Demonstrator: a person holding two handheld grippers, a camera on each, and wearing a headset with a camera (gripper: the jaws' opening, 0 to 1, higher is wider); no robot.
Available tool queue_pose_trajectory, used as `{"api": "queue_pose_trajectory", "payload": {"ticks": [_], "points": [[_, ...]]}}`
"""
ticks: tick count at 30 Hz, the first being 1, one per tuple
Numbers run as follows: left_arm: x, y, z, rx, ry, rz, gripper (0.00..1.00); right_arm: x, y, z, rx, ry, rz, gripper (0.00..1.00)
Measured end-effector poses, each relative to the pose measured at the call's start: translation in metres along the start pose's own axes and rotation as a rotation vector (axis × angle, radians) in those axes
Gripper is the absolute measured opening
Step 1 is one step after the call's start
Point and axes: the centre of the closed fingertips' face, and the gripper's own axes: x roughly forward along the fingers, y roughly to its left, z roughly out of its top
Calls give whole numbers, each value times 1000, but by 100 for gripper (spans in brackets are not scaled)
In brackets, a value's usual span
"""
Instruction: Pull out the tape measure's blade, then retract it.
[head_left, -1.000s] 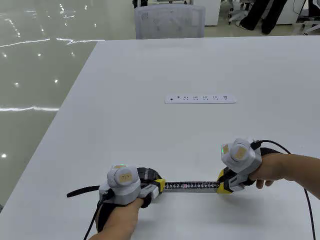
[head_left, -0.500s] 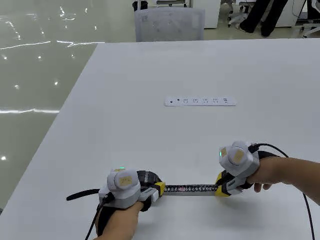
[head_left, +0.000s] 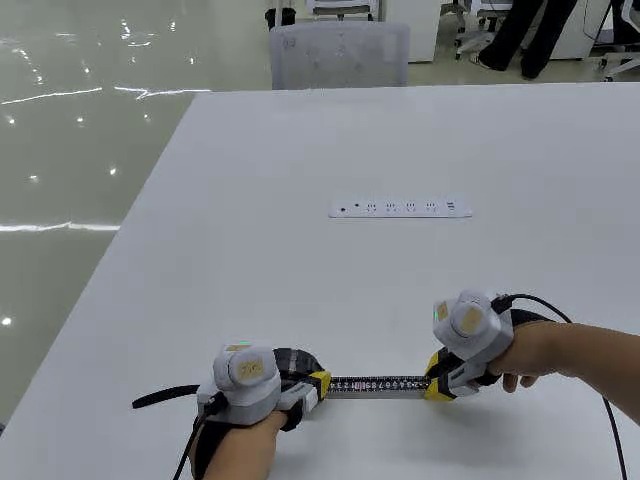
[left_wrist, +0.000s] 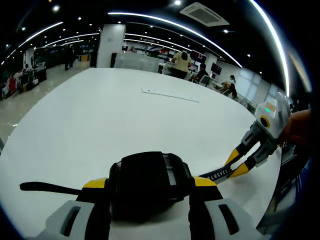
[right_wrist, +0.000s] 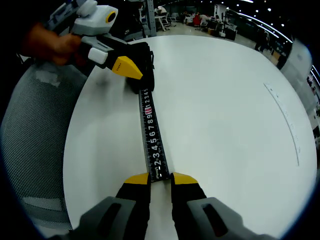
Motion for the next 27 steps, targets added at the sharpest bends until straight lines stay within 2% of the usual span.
{"api": "queue_pose_trajectory", "payload": {"ticks": [27], "points": [[1,0,0,-6,-3,-2,60,7,1,12,0,-25,-1,14]]}}
